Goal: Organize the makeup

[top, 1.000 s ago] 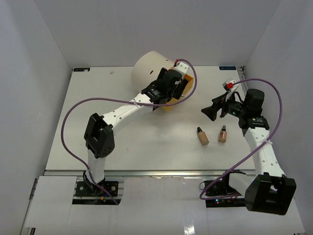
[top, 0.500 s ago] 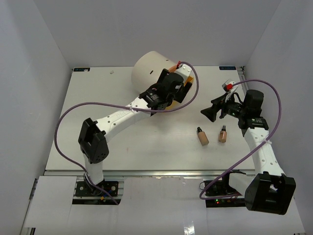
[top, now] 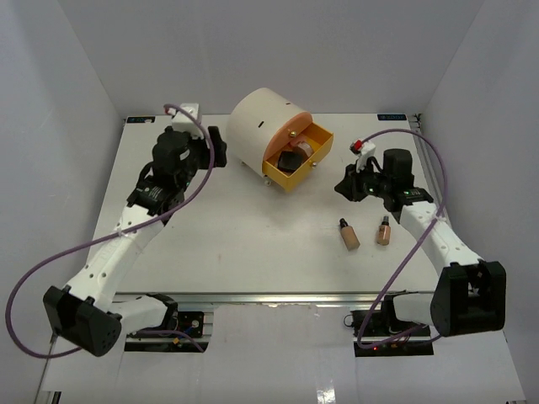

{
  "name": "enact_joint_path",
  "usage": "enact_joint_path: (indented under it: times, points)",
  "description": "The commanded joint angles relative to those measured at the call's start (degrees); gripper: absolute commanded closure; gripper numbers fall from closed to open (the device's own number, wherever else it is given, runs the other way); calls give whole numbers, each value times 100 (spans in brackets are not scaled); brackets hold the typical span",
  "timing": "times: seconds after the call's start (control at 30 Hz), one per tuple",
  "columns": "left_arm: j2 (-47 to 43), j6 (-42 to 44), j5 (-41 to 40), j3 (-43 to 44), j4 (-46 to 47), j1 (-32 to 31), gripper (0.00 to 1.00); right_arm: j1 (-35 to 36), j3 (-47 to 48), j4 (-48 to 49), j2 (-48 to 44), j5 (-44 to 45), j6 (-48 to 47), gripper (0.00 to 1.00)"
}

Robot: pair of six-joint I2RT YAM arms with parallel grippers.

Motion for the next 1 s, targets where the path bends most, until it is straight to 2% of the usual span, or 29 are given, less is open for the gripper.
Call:
enact_joint_path:
  times: [0.0, 0.07, 0.27, 0.43, 0.53, 0.67, 0.73, 0.8, 0.87, 0.97]
  points:
    - [-781, -587, 756, -1100, 323, 533, 15, 328, 650, 9, 635, 1669, 623, 87]
    - [-1060, -676, 757, -1507, 499, 670, 14, 351, 753, 23, 900, 1788, 1034, 92]
    - [-1748, -686, 466, -2512, 809, 731, 9, 415, 854, 431, 1404, 1562, 2007, 92]
    - [-1866, -687, 357, -2583, 924, 755, 6, 457, 1401, 483, 1965, 1415, 2581, 92]
    - [-1628, -733, 649, -2471, 1166, 937, 4, 485, 1678, 475, 2247, 1482, 2782, 92]
    - [-534, -870, 1788, -1588, 1670, 1272, 2, 494, 1693, 489, 2479, 1602, 2878, 92]
    - [441, -863, 2555, -790, 1784, 1382, 2, 494, 1640, 529, 2513, 1591, 2883, 92]
    - [1506, -767, 2922, 302, 1555, 1385, 2, 489, 1568, 564, 2508, 1547, 2883, 92]
    - [2095, -637, 3205, 1174, 1496, 1398, 2, 493, 1527, 613, 2487, 1490, 2875, 92]
    - [3148, -566, 3496, 2081, 1261, 1420, 2, 485, 1433, 719, 2475, 1326, 2873, 92]
